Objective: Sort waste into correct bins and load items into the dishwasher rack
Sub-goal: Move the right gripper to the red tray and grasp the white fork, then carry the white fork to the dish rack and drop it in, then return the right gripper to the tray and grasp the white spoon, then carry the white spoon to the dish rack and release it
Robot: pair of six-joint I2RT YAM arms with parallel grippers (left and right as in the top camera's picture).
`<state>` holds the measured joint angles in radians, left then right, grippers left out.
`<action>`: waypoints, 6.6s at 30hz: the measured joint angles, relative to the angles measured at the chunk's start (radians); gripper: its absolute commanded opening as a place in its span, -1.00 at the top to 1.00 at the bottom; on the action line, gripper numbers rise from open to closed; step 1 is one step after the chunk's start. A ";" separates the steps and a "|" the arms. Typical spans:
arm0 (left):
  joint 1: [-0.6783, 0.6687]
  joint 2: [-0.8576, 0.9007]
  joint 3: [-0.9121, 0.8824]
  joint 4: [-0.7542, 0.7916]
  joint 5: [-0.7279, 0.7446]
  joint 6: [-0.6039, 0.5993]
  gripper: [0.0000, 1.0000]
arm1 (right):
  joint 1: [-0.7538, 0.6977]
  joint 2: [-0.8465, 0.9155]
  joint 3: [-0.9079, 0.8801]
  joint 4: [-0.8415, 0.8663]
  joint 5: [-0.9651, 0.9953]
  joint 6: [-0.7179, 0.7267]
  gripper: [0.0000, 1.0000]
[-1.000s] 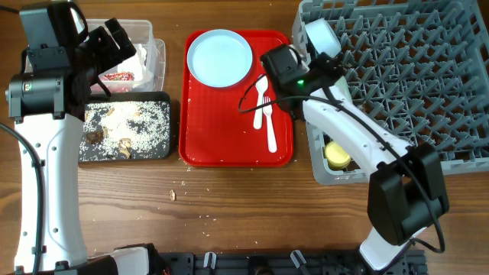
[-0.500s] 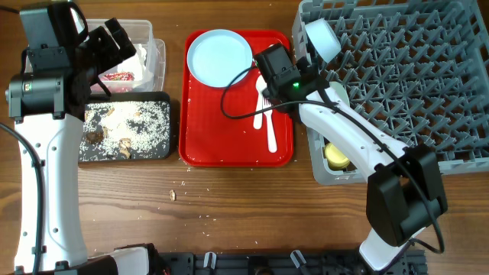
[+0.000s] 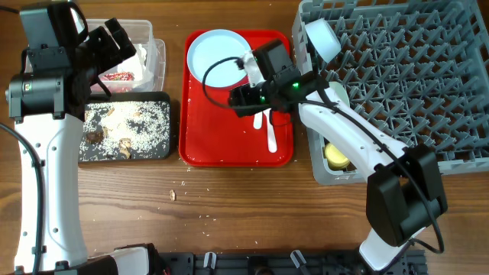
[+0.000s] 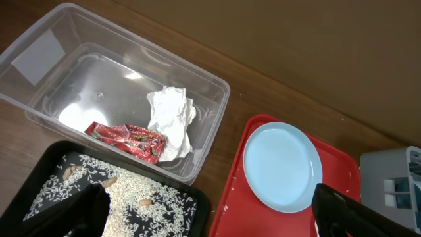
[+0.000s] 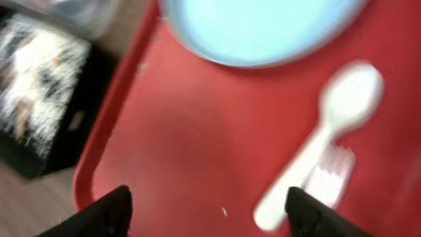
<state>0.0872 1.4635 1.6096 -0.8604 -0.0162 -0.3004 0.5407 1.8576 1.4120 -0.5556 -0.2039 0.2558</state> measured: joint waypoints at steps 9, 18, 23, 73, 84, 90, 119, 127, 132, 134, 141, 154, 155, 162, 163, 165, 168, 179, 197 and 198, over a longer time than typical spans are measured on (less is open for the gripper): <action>0.000 0.000 0.000 0.000 0.000 0.000 -1.00 | -0.014 0.124 -0.001 -0.089 0.135 0.238 -0.15; 0.000 0.000 0.000 0.000 0.000 0.000 -1.00 | -0.116 0.175 -0.005 -0.121 0.142 0.305 0.04; 0.000 0.000 0.000 0.000 0.000 0.000 -1.00 | -0.115 0.207 -0.005 -0.090 0.106 0.281 0.07; 0.000 0.000 0.000 0.000 0.000 0.000 -1.00 | -0.144 -0.001 0.109 -0.280 0.017 0.165 0.92; 0.000 0.000 0.000 0.000 0.000 0.000 -1.00 | -0.506 -0.142 0.126 -0.356 0.229 0.053 0.91; 0.000 0.000 0.000 0.000 0.000 0.000 -1.00 | -0.597 -0.142 0.126 -0.323 0.261 -0.106 0.91; 0.000 0.000 0.000 0.000 0.000 0.000 -1.00 | -0.572 -0.142 0.126 -0.393 0.068 -0.078 0.38; 0.000 0.000 0.000 0.000 0.000 0.000 -1.00 | -0.288 -0.142 0.126 -0.213 -0.014 -0.063 0.10; 0.000 0.000 0.000 0.000 0.000 0.000 -1.00 | -0.192 -0.142 0.126 -0.135 -0.013 0.029 0.10; 0.000 0.000 0.000 0.000 0.000 0.000 -1.00 | -0.193 -0.139 0.142 -0.141 -0.013 0.048 0.10; 0.000 0.000 0.000 0.000 0.000 0.000 -1.00 | -0.197 -0.020 0.338 -0.195 -0.024 0.071 0.10; 0.000 0.000 0.000 0.000 0.000 0.000 -1.00 | -0.194 0.365 0.363 -0.164 -0.028 0.198 0.32; 0.000 0.000 0.000 0.000 0.000 0.000 -1.00 | -0.192 0.375 0.363 -0.157 -0.028 0.206 0.32; 0.000 0.000 0.000 0.000 0.000 0.000 -1.00 | -0.150 0.451 0.364 -0.137 -0.031 0.246 0.35; 0.000 0.000 0.000 0.000 0.000 0.000 -1.00 | -0.143 0.451 0.365 -0.136 -0.029 0.255 0.35; 0.000 0.000 0.000 0.000 0.000 0.000 -1.00 | -0.136 0.454 0.366 -0.137 -0.028 0.269 0.41; 0.000 0.000 0.000 0.000 0.000 0.000 -1.00 | -0.136 0.456 0.367 -0.139 -0.029 0.279 0.46; 0.000 0.000 0.000 0.000 0.000 0.000 -0.99 | -0.133 0.467 0.369 -0.137 -0.166 0.233 0.42; 0.000 0.000 0.000 0.000 0.000 0.000 -1.00 | -0.019 0.464 0.399 -0.196 0.021 0.263 0.91; 0.000 0.000 0.000 0.000 0.000 0.000 -1.00 | -0.019 0.464 0.399 -0.196 0.016 0.262 0.91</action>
<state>0.0872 1.4635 1.6096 -0.8608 -0.0162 -0.3004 0.5217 2.3215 1.8111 -0.7517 -0.1883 0.5179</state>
